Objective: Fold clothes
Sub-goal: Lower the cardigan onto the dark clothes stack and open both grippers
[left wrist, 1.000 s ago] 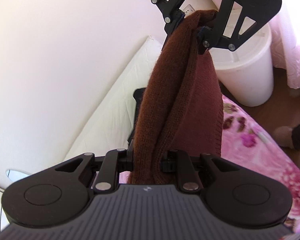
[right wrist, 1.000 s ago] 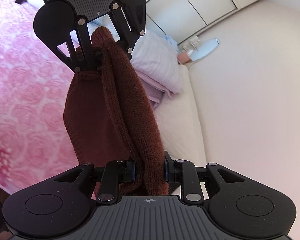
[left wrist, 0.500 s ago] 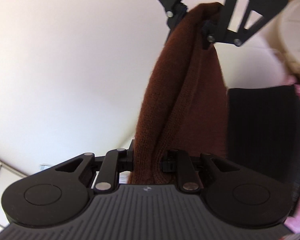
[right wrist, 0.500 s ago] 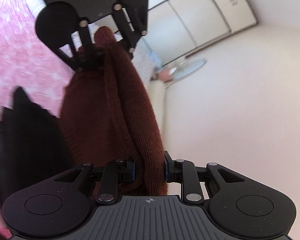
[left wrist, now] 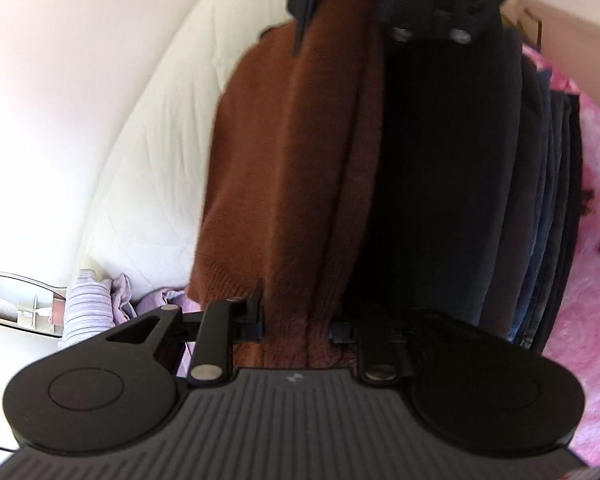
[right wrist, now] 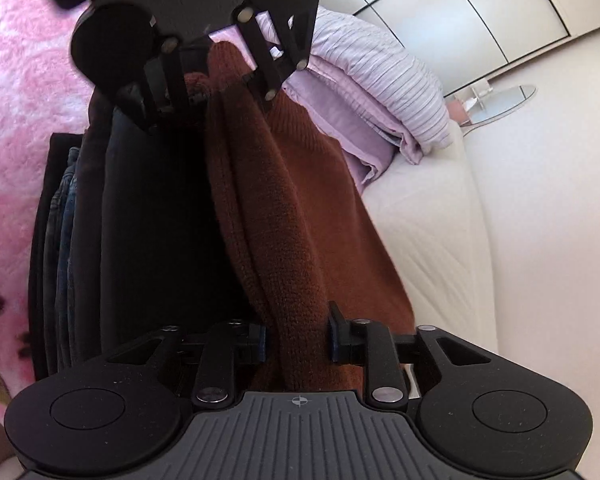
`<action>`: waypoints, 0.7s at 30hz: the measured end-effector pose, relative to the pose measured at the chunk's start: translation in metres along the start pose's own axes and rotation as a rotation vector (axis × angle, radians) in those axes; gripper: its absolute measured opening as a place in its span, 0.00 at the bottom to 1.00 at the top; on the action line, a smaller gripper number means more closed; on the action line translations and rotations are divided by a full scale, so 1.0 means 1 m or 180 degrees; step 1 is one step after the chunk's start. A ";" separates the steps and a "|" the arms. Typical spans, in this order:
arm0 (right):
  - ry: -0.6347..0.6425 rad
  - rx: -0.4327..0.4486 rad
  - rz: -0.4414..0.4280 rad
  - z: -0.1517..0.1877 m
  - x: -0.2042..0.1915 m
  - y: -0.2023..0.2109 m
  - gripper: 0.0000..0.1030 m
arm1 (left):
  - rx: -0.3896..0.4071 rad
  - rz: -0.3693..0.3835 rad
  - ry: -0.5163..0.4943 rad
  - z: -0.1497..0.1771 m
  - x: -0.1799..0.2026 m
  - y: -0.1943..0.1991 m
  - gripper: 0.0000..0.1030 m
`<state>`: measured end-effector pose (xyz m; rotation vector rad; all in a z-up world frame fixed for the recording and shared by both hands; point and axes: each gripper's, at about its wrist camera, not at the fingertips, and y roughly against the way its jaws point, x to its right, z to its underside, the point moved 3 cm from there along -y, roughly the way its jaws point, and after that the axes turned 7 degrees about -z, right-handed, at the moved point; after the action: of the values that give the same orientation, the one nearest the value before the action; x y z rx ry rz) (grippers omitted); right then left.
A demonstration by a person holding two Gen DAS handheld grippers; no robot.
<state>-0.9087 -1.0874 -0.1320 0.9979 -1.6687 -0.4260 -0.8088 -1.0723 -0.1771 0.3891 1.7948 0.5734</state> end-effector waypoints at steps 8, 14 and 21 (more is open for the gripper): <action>-0.0061 -0.0110 -0.0093 0.013 -0.005 0.013 0.33 | 0.0014 -0.0008 -0.0041 0.019 -0.002 0.011 0.29; -0.0313 -0.0130 -0.0116 0.007 0.000 0.035 0.27 | 0.0065 0.0043 -0.0042 0.022 -0.005 0.016 0.27; 0.0068 -0.0293 -0.0179 0.016 -0.042 0.024 0.31 | -0.0055 0.0008 -0.0238 0.022 0.013 0.010 0.27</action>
<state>-0.9311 -1.0435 -0.1466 0.9797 -1.5905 -0.5233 -0.7915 -1.0524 -0.1869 0.3961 1.7169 0.5688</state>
